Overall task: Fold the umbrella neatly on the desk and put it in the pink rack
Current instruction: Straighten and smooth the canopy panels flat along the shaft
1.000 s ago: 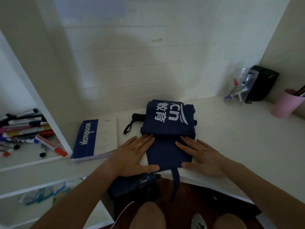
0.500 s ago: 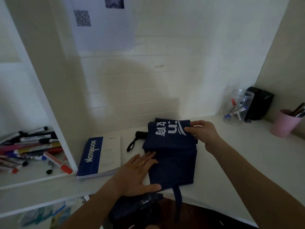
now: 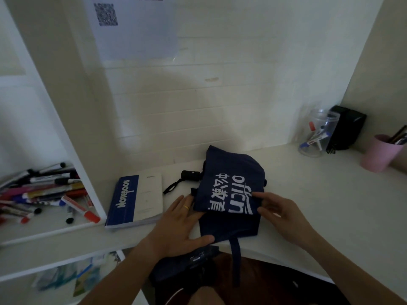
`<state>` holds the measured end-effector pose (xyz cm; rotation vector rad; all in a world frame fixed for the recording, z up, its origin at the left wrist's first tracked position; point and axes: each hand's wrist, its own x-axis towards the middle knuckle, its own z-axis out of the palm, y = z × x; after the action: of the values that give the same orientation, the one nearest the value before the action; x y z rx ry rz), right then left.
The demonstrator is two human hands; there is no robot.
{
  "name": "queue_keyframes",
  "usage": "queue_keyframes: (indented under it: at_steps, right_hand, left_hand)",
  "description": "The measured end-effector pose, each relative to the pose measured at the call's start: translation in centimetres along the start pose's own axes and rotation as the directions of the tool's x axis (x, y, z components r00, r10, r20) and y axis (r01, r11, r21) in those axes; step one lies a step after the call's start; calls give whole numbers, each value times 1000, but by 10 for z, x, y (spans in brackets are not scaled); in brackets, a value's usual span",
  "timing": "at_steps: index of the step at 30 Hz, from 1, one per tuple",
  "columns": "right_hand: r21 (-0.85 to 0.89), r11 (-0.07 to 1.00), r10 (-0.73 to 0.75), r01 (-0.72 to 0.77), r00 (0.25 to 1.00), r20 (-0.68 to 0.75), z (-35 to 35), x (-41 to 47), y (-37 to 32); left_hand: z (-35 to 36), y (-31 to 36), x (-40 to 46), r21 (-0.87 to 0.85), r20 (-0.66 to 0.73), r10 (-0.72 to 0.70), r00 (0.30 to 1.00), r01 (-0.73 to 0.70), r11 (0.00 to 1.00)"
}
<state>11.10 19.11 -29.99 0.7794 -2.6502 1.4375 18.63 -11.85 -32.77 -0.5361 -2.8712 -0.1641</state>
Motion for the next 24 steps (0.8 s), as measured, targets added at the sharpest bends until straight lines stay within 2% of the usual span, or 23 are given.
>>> queue_keyframes:
  at_steps: [5, 9, 12, 15, 17, 18, 19, 20, 21, 22, 24]
  right_hand:
    - [-41, 999, 13, -16, 997, -75, 7, -10, -2]
    - [-171, 977, -158, 129, 974, -164, 8, -13, -2]
    - [-281, 924, -309, 259, 939, -152, 11, -20, -2]
    - [-376, 858, -409, 348, 908, -93, 14, -25, -1]
    - [-420, 810, -453, 409, 891, -7, 15, -27, 0]
    - [-439, 786, -467, 435, 883, 40, 16, -27, 1]
    - [-454, 764, -477, 459, 875, 81, 17, -28, 2]
    - [-465, 746, -484, 477, 868, 113, 18, -28, 3]
    - [-476, 731, -489, 490, 862, 135, 19, -27, 4]
    - [-482, 721, -492, 498, 857, 149, 19, -27, 4]
    - [-482, 718, -493, 503, 855, 157, 18, -27, 5]
  left_hand:
    - [6, 3, -9, -37, -55, -44, 998, 42, 998]
    - [4, 6, -9, -76, -44, -83, 996, 79, 994]
    - [4, 7, -7, -137, -14, -151, 988, 148, 979]
    - [-4, 7, -3, -305, 66, -230, 971, 239, 922]
    - [-13, 7, 3, -437, 180, -265, 947, 318, 841]
    - [-18, 8, 7, -547, 236, -294, 926, 377, 748]
    - [-24, 11, 12, -677, 287, -338, 896, 440, 590]
    - [-28, 15, 17, -792, 323, -383, 866, 469, 392]
    - [-30, 19, 22, -844, 342, -432, 834, 476, 250]
    - [-31, 23, 27, -856, 312, -495, 811, 466, 225]
    - [-27, 27, 31, -781, 135, -601, 788, 458, 425]
